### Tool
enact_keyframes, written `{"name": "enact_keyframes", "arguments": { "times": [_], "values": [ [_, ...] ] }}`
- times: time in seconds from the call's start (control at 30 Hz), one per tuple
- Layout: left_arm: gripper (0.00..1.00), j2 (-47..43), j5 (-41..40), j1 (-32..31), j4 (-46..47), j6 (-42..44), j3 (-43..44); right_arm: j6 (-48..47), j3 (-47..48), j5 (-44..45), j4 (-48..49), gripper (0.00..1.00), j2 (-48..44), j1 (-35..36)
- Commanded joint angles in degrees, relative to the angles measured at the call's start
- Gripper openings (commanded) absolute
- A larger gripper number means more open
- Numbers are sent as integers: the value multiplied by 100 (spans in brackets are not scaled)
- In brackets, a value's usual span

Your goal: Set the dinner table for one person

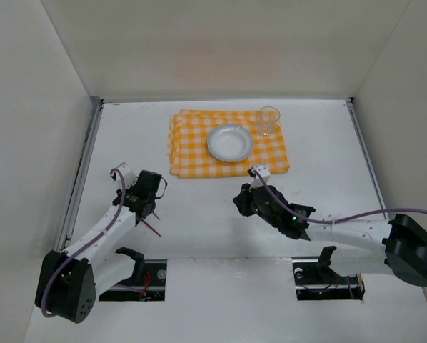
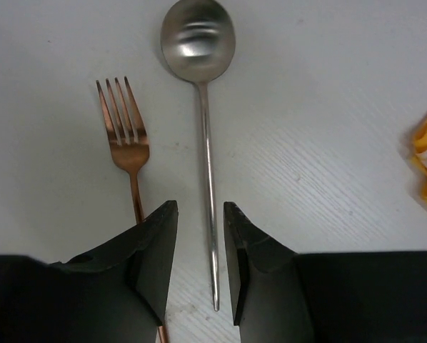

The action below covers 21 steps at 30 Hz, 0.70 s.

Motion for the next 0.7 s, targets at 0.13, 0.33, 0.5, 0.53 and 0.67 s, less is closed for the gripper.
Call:
{"name": "enact_keyframes", "arguments": {
  "times": [0.13, 0.33, 0.5, 0.53, 0.67],
  "values": [
    [31, 606, -321, 4, -182, -70, 359, 17, -151, -469, 954, 27, 43, 275],
    [31, 1020, -146, -190, 169, -132, 342, -9, 51, -399, 963, 33, 377, 662],
    [30, 1231, -146, -164, 266, -202, 281, 26, 166, -478, 1033, 35, 544, 838],
    [29, 1257, -146, -146, 292, -220, 254, 26, 175, -487, 1068, 35, 553, 864],
    [27, 1336, -146, -93, 450, -308, 157, 26, 236, -496, 1086, 35, 597, 970]
  ]
}}
